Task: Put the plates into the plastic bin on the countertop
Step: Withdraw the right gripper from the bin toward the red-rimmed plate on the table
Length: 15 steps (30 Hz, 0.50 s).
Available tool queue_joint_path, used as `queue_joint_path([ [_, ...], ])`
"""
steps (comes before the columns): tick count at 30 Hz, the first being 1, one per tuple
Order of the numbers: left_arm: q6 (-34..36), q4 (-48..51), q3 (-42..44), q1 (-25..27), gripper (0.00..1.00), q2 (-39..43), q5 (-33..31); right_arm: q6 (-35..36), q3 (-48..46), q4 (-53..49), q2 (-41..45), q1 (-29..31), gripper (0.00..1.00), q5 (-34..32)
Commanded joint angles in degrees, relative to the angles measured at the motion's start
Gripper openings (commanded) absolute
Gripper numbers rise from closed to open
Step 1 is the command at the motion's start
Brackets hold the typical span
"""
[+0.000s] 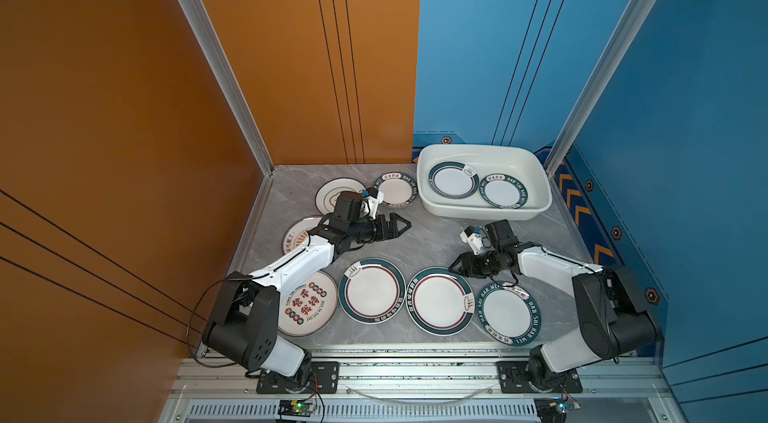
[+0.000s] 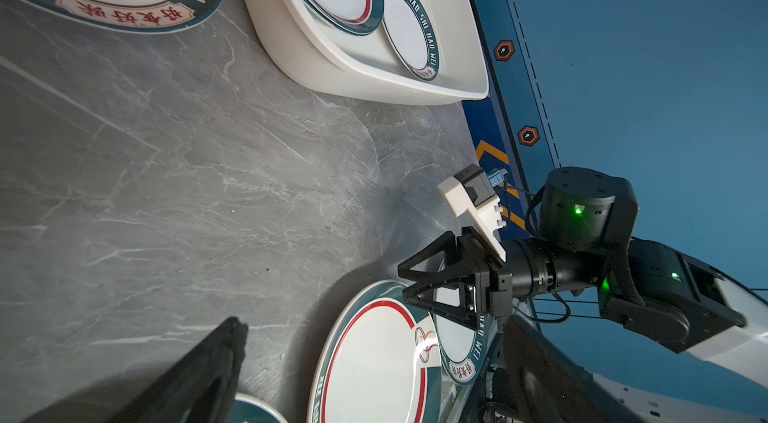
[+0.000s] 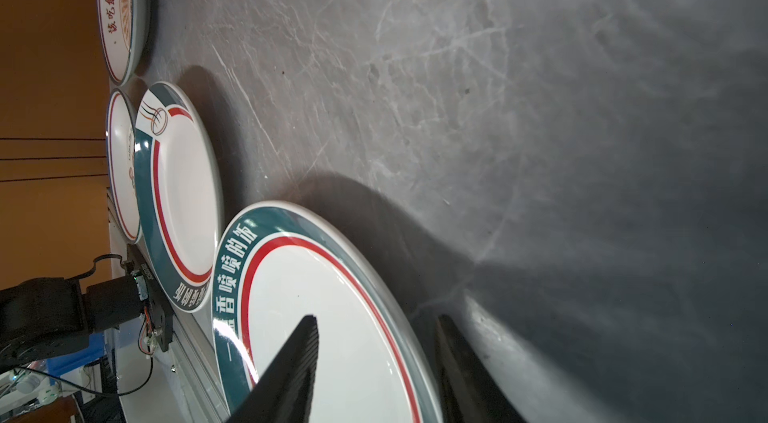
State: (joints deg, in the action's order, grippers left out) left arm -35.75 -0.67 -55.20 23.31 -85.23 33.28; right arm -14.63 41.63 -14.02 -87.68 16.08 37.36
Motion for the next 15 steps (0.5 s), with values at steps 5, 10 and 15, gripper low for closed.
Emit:
queue_joint_path([
  [5,-0.35,-1.88,0.32,0.60,0.98,-0.97,0.99,-0.13,-0.64,0.04,-0.25,1.33,0.47,0.30],
  [10,-0.46,-2.15,0.29,0.60,0.98,-1.68,1.44,0.38,-0.06,-0.89,-1.56,1.59,0.45,0.10],
  [15,-0.51,-2.50,0.43,0.73,0.98,-1.84,1.53,0.48,0.63,-1.18,-3.58,1.59,0.43,0.52],
])
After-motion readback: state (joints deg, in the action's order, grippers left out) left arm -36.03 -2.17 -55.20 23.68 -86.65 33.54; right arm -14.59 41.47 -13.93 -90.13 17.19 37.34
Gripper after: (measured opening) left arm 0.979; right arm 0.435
